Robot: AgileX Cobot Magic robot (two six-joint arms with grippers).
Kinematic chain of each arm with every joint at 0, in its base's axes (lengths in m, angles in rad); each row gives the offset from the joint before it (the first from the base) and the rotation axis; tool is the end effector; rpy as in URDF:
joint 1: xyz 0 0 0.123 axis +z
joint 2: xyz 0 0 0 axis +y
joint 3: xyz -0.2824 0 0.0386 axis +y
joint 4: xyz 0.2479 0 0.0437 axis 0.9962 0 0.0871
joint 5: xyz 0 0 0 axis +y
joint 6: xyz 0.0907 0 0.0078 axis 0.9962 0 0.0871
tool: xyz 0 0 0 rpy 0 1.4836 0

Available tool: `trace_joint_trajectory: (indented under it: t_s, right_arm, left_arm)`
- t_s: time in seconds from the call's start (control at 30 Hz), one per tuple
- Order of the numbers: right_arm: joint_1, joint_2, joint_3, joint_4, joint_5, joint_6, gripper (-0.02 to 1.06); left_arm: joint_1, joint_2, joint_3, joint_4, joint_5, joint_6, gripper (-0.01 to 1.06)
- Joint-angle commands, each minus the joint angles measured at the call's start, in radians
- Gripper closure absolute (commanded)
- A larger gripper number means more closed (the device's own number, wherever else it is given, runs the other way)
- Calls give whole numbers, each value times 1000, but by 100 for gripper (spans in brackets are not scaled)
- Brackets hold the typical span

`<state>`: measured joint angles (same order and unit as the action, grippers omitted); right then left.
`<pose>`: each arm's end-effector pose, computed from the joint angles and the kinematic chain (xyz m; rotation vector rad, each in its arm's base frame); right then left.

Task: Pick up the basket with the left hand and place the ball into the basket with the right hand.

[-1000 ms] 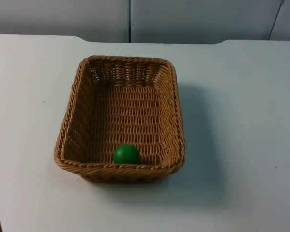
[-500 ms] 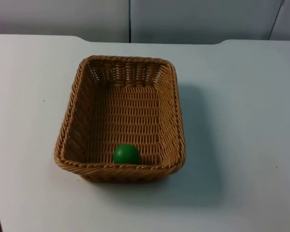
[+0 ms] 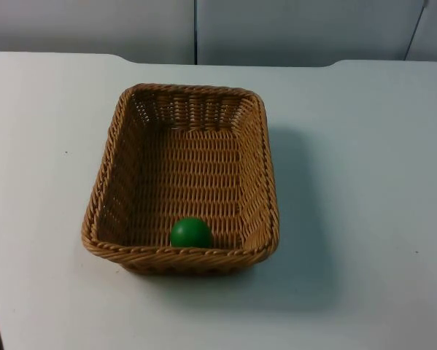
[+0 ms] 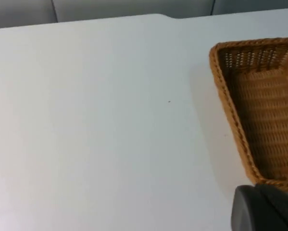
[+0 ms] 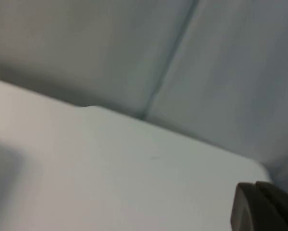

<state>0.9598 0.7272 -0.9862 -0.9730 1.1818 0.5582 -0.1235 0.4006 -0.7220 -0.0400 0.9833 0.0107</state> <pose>0.1096 0.0351 0.4124 -0.4123 1.9069 -0.2850 0.0520 -0.0095 0.3389 0.1396 2.1424 -0.1144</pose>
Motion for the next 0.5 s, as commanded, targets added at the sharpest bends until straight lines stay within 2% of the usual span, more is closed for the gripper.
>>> trace_joint_trajectory:
  t_s: [0.0,0.03,0.07,0.1,0.2,0.23,0.33,0.37,0.43,0.47]
  right_arm:
    - [30,-56,0,256,-159,-155,105]
    - [30,-56,0,256,-159,-155,105]
    - [45,-96,0,439,-221,-318,105]
    - [52,-117,0,556,-247,-397,105]
    - [59,-162,0,815,-249,-636,105]
    - [59,-162,0,815,-249,-636,105]
    - [59,-175,5,1030,-131,-856,105]
    - [59,-175,5,1030,-131,-856,105]
    - [59,-177,38,1151,-39,-883,105]
    - [59,-180,63,1174,-30,-883,105]
  left_arm:
    - [-1,-43,2,-73,7,16,105]
    - [-1,-43,2,-73,7,16,105]
    - [-1,-68,2,-107,16,16,105]
    - [-1,-85,2,-120,20,16,105]
    - [-1,-129,2,-150,24,51,105]
    - [-1,-129,2,-150,24,51,105]
    - [-1,-163,2,-201,49,119,105]
    - [-1,-163,2,-201,49,119,105]
    - [-1,-179,2,-223,75,125,105]
    - [-1,-187,2,-227,89,125,105]
